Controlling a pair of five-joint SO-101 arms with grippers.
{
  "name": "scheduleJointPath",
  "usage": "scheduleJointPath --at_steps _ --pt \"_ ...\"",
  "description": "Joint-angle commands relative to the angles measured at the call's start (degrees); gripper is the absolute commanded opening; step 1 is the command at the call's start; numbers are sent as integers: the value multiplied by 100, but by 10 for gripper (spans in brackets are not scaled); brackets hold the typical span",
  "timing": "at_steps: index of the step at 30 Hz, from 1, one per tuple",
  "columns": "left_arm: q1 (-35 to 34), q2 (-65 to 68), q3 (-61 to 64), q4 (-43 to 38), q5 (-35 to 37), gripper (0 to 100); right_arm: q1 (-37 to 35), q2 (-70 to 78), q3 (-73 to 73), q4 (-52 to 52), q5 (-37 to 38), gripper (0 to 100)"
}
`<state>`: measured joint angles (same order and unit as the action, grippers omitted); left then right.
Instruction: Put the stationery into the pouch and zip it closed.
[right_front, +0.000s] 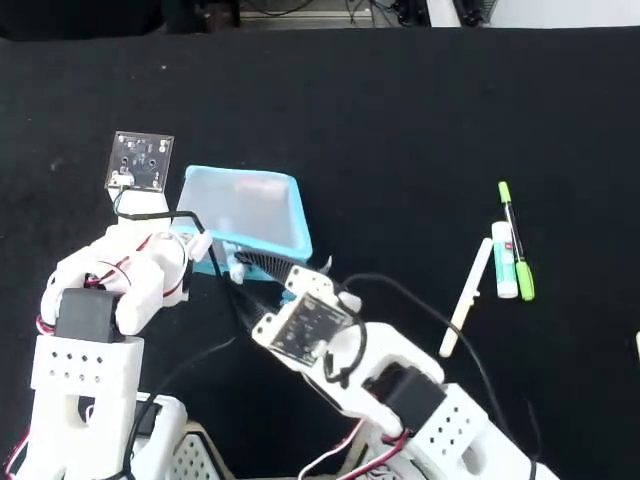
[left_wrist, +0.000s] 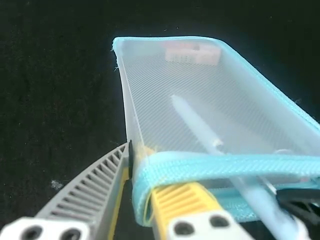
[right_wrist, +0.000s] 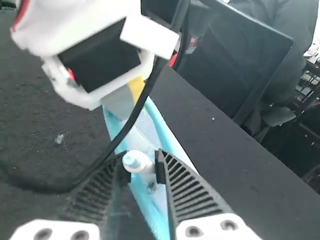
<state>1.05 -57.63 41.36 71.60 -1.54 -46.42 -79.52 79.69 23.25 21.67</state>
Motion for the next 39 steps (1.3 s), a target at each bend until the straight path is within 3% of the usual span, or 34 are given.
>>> scheduleJointPath --at_steps 1,20,34,39 --pt "4 -62 -57 -88 35 30 62 347 -435 -79 0 12" --pt "4 -62 -57 -88 35 30 88 444 -444 -35 -352 12" --pt "4 -62 -57 -88 35 30 404 1657 -1244 35 -369 16" --pt "4 -62 -57 -105 35 30 404 1657 -1253 519 -369 151"
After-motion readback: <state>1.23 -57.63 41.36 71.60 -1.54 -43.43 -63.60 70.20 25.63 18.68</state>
